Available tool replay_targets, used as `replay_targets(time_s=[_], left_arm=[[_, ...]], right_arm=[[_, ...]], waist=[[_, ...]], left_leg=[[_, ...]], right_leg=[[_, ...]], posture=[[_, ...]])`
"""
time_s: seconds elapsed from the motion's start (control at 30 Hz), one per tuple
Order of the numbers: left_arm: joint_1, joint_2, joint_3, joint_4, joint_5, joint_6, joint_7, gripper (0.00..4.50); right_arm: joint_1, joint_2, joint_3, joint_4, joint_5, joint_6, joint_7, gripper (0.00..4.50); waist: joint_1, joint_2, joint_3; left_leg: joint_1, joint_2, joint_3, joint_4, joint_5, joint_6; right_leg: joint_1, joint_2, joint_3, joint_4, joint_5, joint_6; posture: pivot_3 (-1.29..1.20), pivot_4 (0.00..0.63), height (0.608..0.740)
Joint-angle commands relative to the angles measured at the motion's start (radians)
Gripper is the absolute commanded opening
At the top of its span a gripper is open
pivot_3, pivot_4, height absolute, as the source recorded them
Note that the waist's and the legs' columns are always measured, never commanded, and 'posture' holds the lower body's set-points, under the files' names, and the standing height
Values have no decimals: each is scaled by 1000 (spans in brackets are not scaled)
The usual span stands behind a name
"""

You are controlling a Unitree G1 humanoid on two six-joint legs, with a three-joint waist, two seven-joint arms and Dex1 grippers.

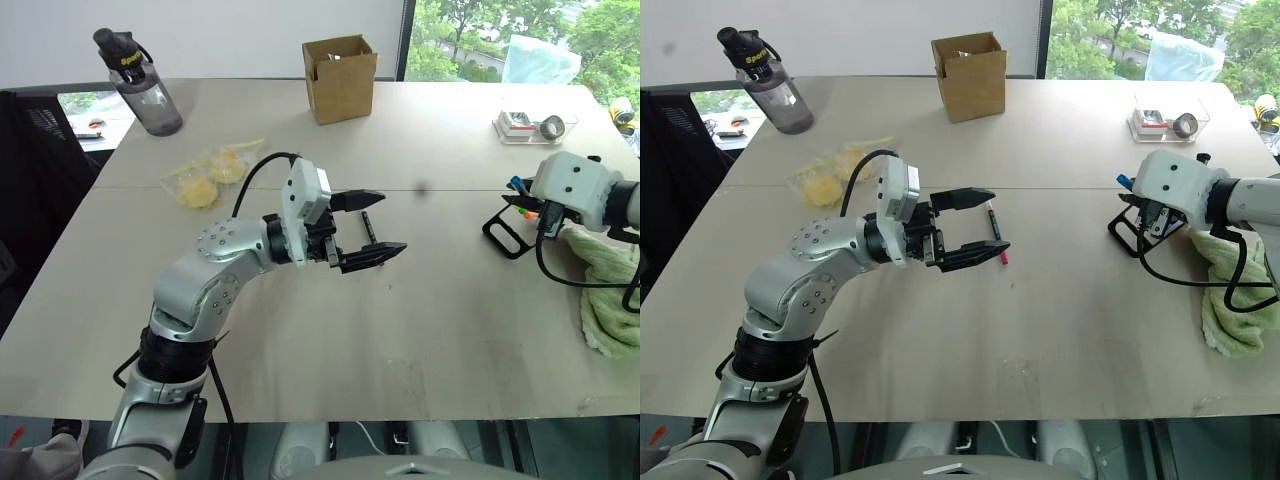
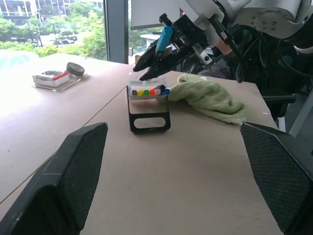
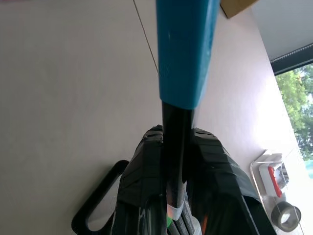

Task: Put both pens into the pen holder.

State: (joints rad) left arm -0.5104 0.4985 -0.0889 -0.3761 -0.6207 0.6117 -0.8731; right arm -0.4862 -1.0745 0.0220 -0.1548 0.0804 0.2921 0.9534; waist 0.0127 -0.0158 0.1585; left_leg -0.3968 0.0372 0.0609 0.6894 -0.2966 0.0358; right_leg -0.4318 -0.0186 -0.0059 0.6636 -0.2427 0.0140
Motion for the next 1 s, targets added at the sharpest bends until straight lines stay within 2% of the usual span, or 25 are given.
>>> replay_targets(time_s=[0.03, 0.57, 0.83, 0.87, 1.0], left_arm=[[-8, 7, 3, -34, -6, -7, -6, 4489], [0, 18, 7, -61, -5, 7, 12, 4489], [3, 21, 8, -67, -7, 9, 15, 4489], [2, 22, 8, -66, -7, 9, 15, 4500], [-2, 22, 6, -61, -8, 6, 12, 4500]], right_arm=[[-12, 0, -11, 20, -39, -50, -12, 134], [-53, 68, 37, 198, -170, -210, -43, 134], [-79, 92, 31, 237, -197, -220, -60, 134], [-80, 93, 30, 238, -198, -216, -59, 1152], [-82, 92, 22, 247, -213, -208, -74, 2900]], waist=[[0, 0, 0], [0, 0, 0], [-1, 0, 0], [-1, 0, 0], [0, 0, 0]], left_leg=[[0, 0, 0, 0, 0, 0], [0, 0, 1, 1, 0, 0], [1, 0, 1, 1, 0, 0], [1, 0, 1, 1, 0, 0], [1, 0, 1, 1, 0, 0]], right_leg=[[0, 0, 0, 0, 0, 0], [0, 0, 0, 1, 0, 0], [0, 0, 1, 1, 0, 0], [0, 0, 1, 1, 0, 0], [0, 0, 1, 1, 0, 0]], posture=[[0, 150, 736], [0, 150, 736], [0, 150, 736], [0, 150, 736], [0, 150, 736]])
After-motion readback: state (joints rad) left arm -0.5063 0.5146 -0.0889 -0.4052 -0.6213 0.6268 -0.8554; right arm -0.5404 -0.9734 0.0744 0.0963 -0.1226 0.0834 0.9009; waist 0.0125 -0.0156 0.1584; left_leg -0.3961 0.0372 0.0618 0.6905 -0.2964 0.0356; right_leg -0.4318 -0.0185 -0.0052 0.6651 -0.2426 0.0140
